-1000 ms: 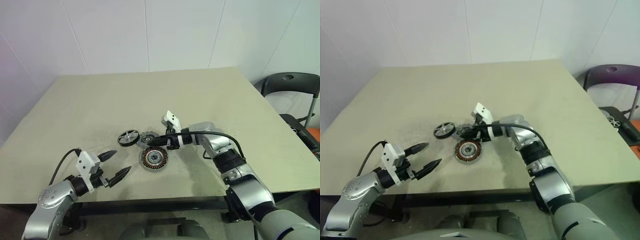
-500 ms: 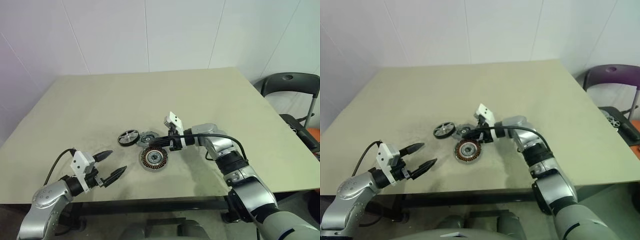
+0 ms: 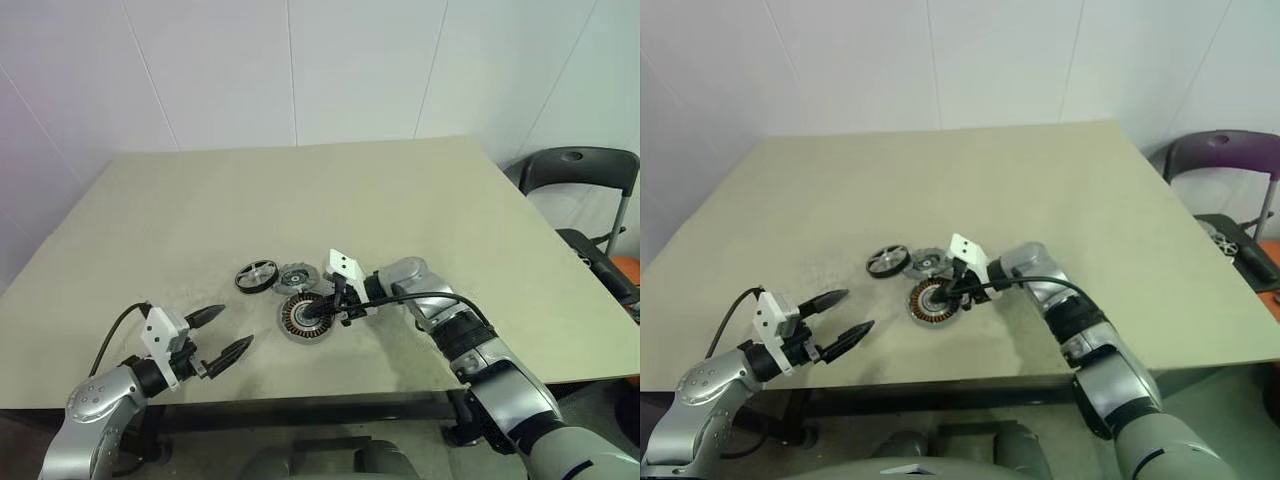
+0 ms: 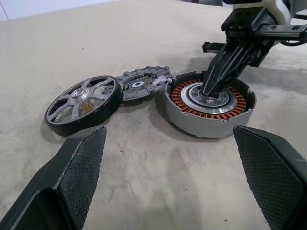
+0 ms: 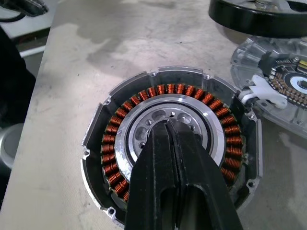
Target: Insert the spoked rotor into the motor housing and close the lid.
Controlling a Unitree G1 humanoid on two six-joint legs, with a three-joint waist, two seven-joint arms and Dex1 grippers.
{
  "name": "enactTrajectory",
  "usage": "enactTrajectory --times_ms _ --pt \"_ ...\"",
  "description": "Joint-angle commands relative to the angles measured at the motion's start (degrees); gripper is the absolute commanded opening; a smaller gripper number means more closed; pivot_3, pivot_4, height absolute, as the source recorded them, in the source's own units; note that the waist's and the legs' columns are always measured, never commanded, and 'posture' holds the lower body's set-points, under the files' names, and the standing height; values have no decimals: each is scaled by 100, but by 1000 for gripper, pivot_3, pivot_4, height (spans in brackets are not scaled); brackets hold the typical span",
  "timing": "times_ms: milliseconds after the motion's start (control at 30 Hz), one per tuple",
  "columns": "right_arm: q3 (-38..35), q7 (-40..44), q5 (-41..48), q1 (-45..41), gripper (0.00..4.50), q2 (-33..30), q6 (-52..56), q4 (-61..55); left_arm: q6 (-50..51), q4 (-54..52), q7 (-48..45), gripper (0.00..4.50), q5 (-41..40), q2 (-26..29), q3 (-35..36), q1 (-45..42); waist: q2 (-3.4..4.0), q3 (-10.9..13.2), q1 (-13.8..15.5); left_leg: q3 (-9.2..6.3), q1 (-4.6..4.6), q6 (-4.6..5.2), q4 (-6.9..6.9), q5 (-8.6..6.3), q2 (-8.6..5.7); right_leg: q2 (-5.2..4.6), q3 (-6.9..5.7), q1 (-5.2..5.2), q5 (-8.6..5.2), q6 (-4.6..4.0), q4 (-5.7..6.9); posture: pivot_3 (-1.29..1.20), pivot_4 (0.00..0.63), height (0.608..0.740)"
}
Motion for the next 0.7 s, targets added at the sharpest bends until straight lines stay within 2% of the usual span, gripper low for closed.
enactTrajectory --times_ms 33,300,367,533,633,700 --pt "-386 -152 252 -294 20 137 177 -85 -207 54 -63 4500 24 35 63 -71 2 2 0 -1 1 0 1 0 0 2 1 1 0 -1 1 0 0 740" --pt "-937 -106 866 -436 20 244 698 -419 -321 86 -35 4500 110 -54 -42 -77 1 2 29 -6 -11 0 -8 0 -1 -2 1 -13 12 15 -4 0 0 740" --pt "-798 -51 802 -346 20 199 706 -482 -330 80 -42 4500 114 -63 -32 -58 2 2 28 -8 -26 0 -9 0 -1 -2 1 -29 12 15 -4 0 0 740" --pt "166 57 -58 96 20 -143 202 -82 -332 85 -58 4500 81 -53 25 -20 0 1 33 -6 -48 1 -4 0 -5 -6 -2 -43 12 16 -5 0 0 740" --pt "271 -151 -262 58 20 -87 -46 225 -330 117 -86 4500 55 -25 70 -30 10 -5 1 -1 -33 1 -1 0 -5 -5 3 -33 12 15 -2 0 0 740" --pt "25 -185 -19 -46 20 38 74 133 -330 139 -108 4500 39 5 113 -35 10 -5 13 -1 1 0 -2 0 -2 0 0 -3 1 -1 -2 0 0 740"
